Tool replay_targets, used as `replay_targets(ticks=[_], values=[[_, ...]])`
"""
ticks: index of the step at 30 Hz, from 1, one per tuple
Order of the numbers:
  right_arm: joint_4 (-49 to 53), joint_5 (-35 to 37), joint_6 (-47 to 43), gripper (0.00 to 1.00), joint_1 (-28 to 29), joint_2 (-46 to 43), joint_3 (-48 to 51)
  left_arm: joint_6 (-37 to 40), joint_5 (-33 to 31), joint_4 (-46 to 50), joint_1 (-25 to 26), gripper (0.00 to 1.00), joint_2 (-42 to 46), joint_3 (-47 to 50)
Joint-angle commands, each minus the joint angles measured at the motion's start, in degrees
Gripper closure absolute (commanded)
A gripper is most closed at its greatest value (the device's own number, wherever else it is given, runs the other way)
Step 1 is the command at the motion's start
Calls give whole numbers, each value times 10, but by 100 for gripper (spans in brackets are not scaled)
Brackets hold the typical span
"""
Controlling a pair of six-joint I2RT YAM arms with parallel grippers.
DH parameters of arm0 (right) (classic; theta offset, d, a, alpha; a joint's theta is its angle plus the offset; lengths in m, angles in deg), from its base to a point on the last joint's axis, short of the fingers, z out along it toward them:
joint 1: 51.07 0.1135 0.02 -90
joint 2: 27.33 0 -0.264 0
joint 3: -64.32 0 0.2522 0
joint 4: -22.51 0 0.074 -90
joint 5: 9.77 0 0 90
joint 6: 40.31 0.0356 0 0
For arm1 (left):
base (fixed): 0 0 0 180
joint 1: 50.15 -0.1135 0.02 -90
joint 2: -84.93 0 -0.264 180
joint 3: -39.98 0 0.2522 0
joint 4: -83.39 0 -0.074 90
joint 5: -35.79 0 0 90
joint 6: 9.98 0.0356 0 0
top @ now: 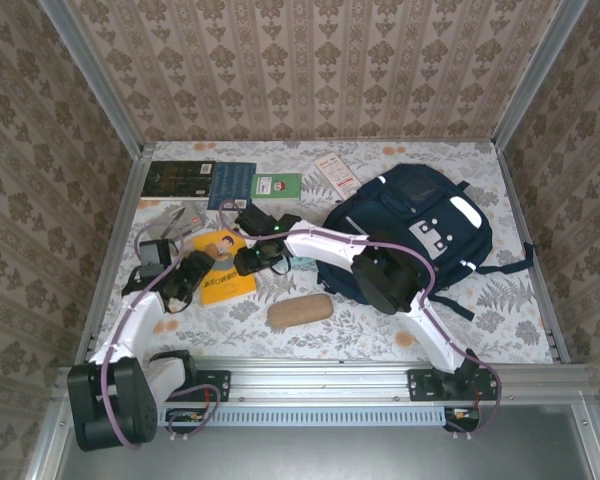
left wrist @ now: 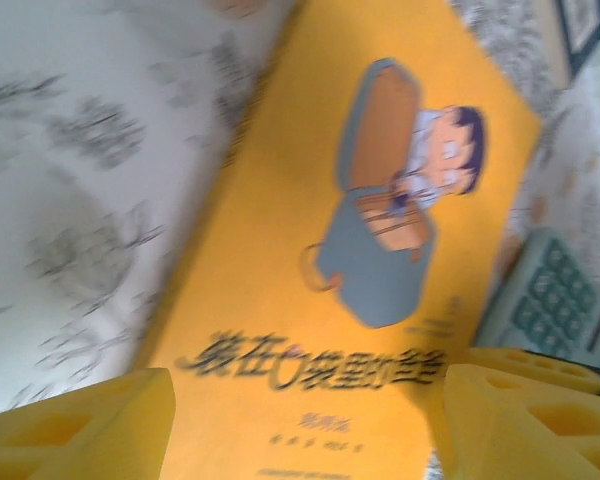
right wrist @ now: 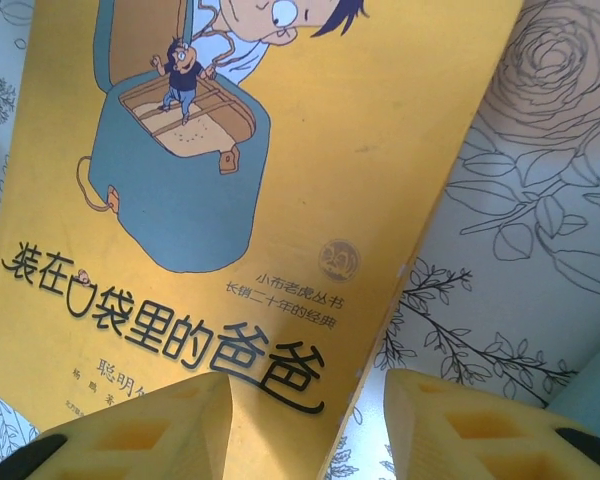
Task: Pack the student bag
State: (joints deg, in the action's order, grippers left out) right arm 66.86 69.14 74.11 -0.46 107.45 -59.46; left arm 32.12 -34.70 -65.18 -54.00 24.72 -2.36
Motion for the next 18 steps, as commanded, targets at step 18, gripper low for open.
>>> replay_targets(ticks=[18], values=[[25, 8, 39, 53, -6, 41, -35, 93, -48, 1, -5, 24, -82, -60]])
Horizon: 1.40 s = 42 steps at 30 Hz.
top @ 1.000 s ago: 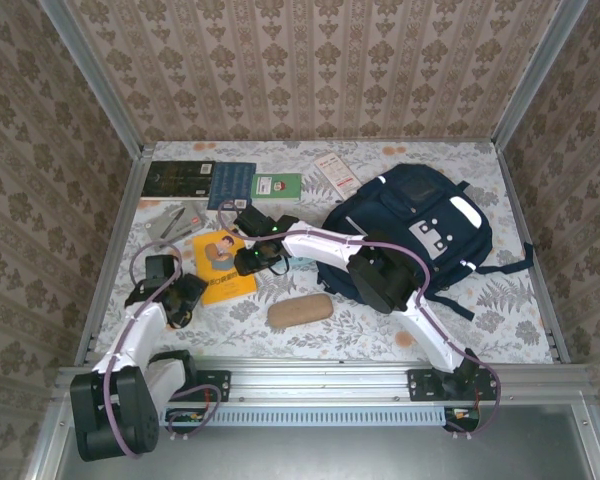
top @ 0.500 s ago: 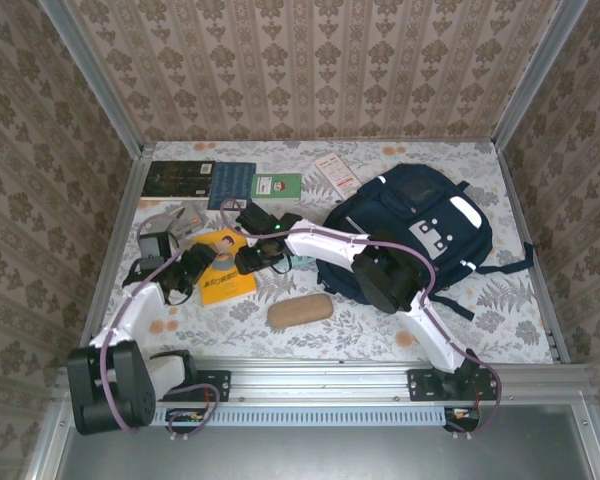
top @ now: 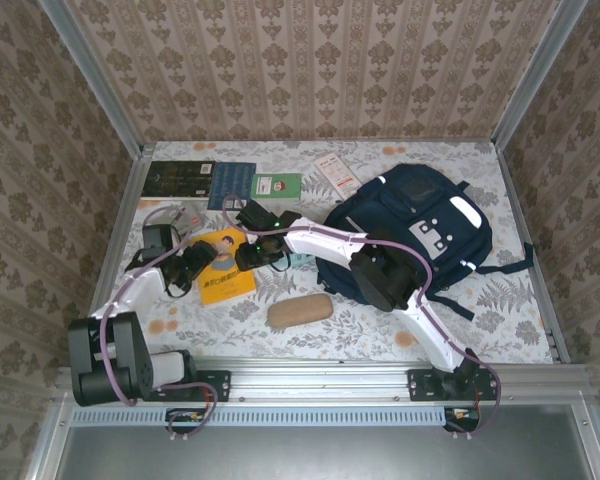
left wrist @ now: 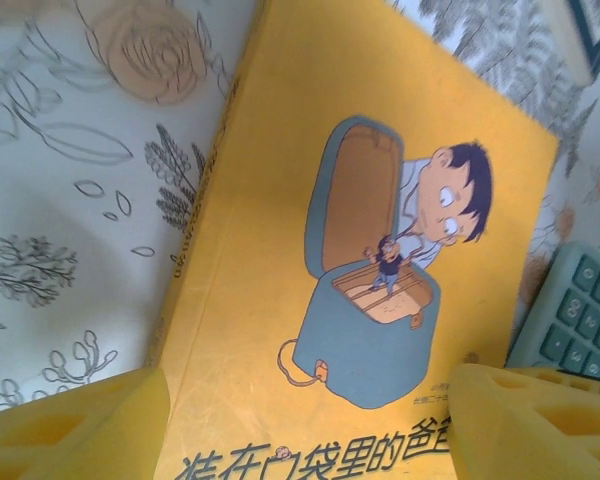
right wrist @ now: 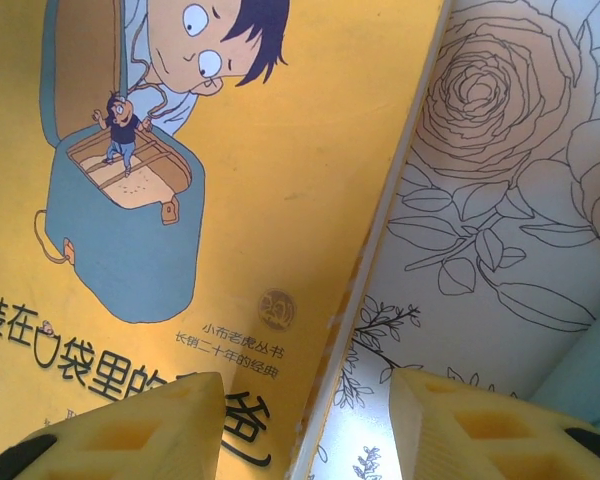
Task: Pack the student bag
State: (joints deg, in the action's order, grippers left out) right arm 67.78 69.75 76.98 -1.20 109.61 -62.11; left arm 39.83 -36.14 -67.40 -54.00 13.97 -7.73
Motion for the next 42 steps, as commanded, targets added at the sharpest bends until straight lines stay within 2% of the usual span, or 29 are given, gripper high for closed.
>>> replay_targets(ticks=[1, 11, 16, 25, 28, 31, 35, 39, 42], values=[[16, 1, 11, 53, 2, 20, -9, 18, -36, 25, -5, 24, 25, -5], [18, -4, 9, 53, 6, 23, -8, 26, -6, 20, 5, 25, -56, -14], [14, -18, 7, 54, 10, 25, -10, 28, 51, -20, 21, 26, -74, -14], [5, -46, 8, 56, 12, 26, -11, 21, 144, -109, 65, 26, -48, 3], [5, -51, 12, 56, 12, 29, -12, 27, 122, -77, 68, 26, -61, -5], [20, -34, 19, 56, 12, 29, -14, 40, 60, -7, 71, 26, -73, -22], [75, 33, 32, 54, 15, 33, -31, 49, 11, 38, 78, 26, -85, -39], [135, 95, 65, 54, 16, 42, -50, 52, -8, 48, 86, 26, -87, -44], [90, 33, 63, 55, 16, 38, -25, 49, 10, 28, 86, 26, -96, -38]])
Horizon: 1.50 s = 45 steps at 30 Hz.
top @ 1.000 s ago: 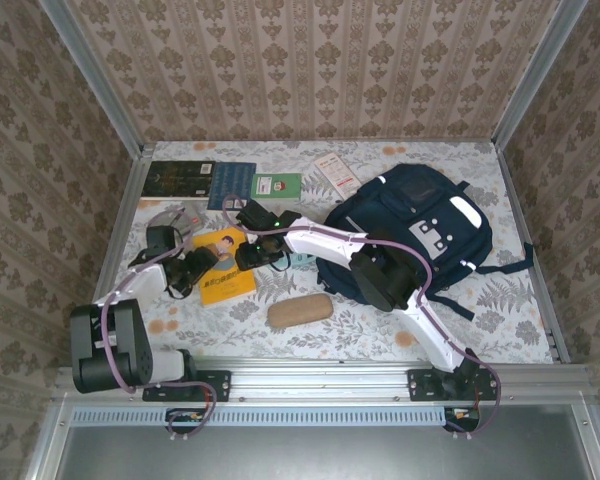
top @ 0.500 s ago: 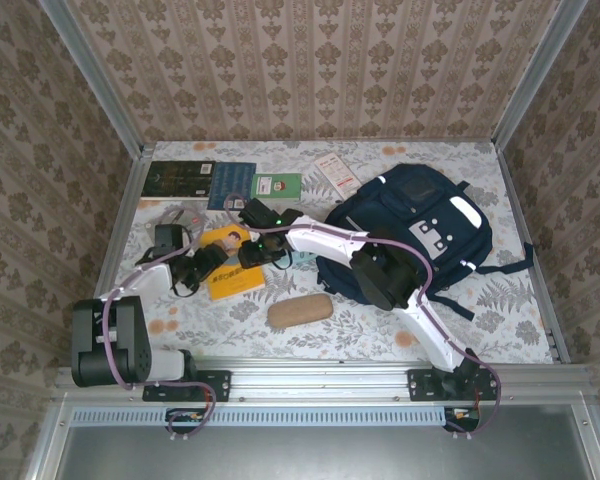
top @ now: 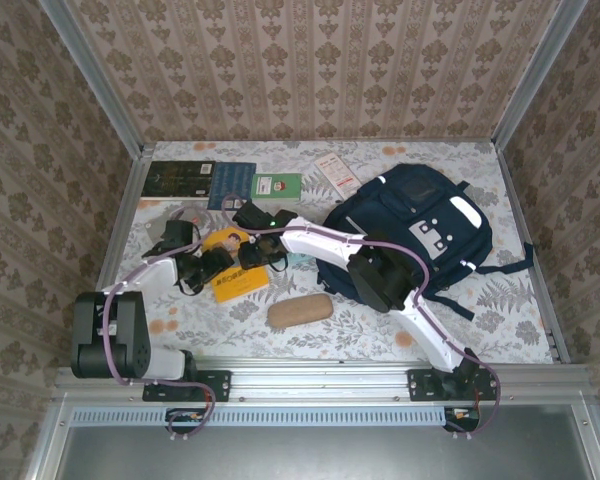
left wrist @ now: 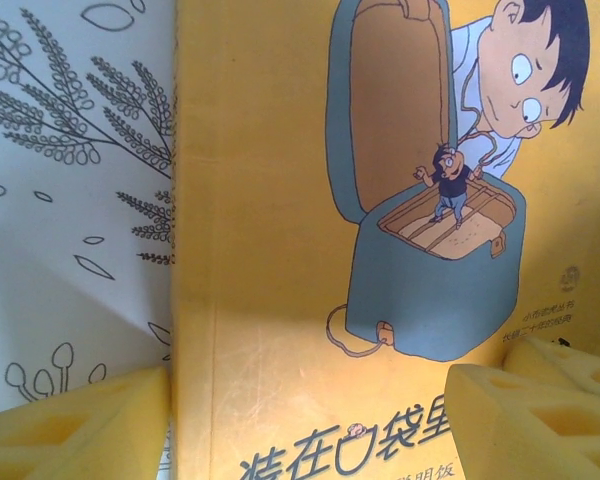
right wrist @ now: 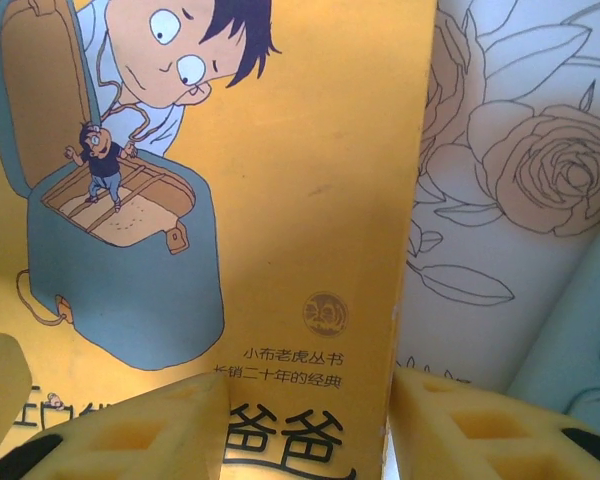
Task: Pack the student bag
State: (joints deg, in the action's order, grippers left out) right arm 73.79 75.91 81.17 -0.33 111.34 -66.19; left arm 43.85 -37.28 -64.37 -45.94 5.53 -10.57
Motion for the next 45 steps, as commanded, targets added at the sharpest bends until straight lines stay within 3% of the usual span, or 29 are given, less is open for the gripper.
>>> replay_targets(ticks=[1, 5, 9, 13, 24, 34, 38, 42, 45], values=[[7, -55, 21, 55, 7, 18, 28, 8, 34, -13, 6, 26, -14, -8], [-51, -126, 24, 59, 7, 8, 45, -13, 111, -89, 6, 26, -10, 12], [-79, -162, 24, 63, 2, -1, 45, -62, 235, -224, 5, 26, 25, 39], [-90, -179, 26, 63, -2, -7, 45, -87, 281, -273, 6, 26, 63, 42], [-109, -210, 32, 63, -9, -14, 51, -96, 300, -287, 7, 26, 58, 47], [-107, -208, 31, 62, -10, -17, 54, -34, 248, -160, 15, 31, -12, 10], [-111, -205, 31, 61, -13, -24, 62, -24, 228, -133, 16, 39, -3, 1], [-106, -194, 26, 60, -14, -36, 62, -20, 211, -112, 16, 72, 15, -2], [-86, -177, 16, 57, -17, -56, 55, -20, 203, -96, 15, 91, 38, -3]])
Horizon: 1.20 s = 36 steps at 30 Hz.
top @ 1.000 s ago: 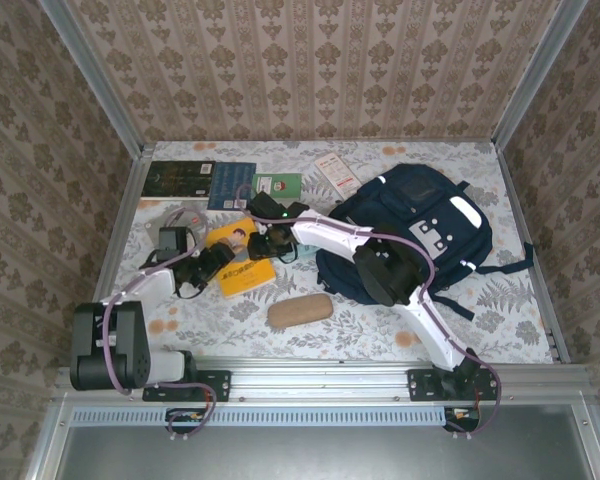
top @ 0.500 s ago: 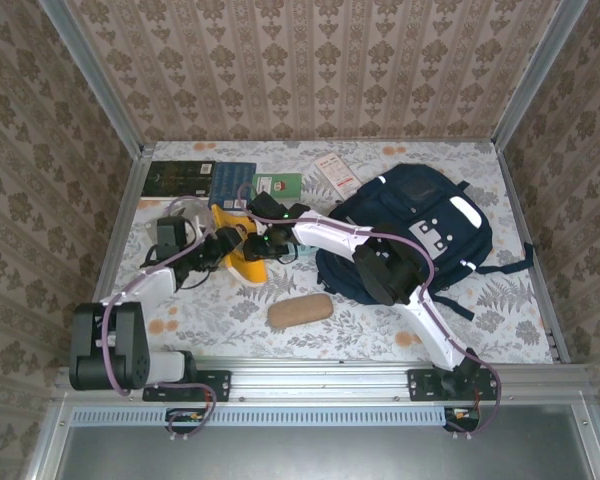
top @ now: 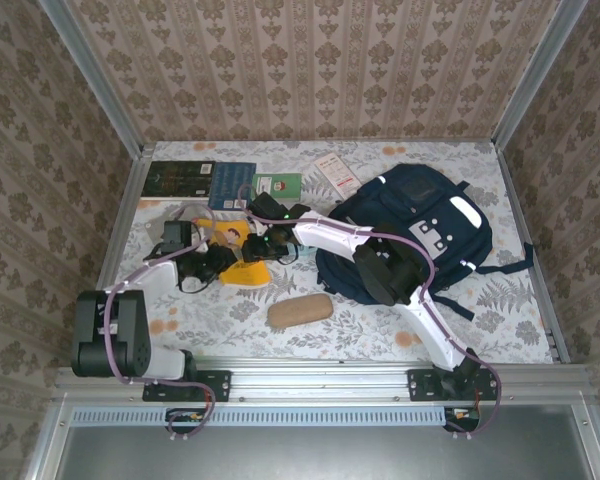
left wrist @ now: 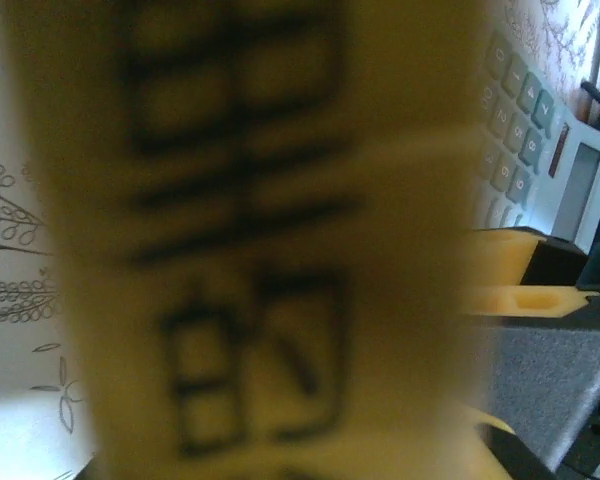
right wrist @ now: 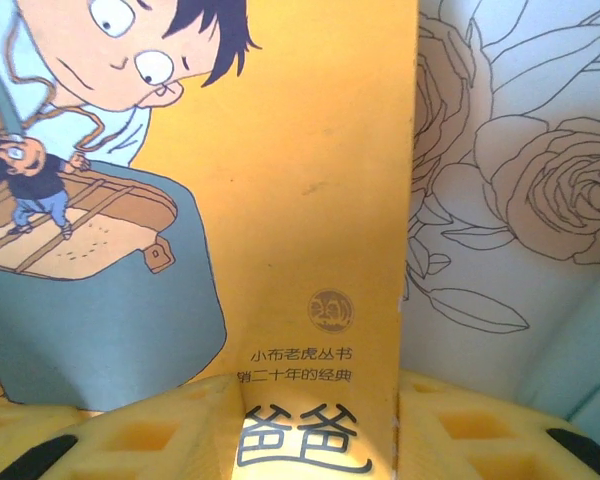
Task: Pack the student bag
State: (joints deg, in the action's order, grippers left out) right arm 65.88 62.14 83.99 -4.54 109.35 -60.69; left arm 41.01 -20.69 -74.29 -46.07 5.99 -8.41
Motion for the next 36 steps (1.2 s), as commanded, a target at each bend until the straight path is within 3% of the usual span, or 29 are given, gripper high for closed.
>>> replay_targets(ticks=[1, 3, 8, 15, 24, 33, 36], values=[[-1, -31, -18, 56, 24, -45, 1, 8, 37, 10, 16, 95, 41, -26], [8, -9, -32, 54, 20, -75, 9, 6, 18, 22, 16, 100, 60, -32], [44, 68, -74, 51, 8, -168, 59, -3, 15, 36, 17, 100, 98, -48], [69, 177, -134, 50, -48, -310, 210, -11, 15, 31, 48, 100, 95, -101], [133, 328, -243, 47, -90, -364, 329, -17, 21, 10, 81, 100, 47, -146], [114, 350, -254, 46, -122, -389, 394, -12, 28, 15, 90, 100, 15, -174], [104, 318, -256, 47, -138, -414, 406, -10, 30, 16, 90, 100, 14, -175]])
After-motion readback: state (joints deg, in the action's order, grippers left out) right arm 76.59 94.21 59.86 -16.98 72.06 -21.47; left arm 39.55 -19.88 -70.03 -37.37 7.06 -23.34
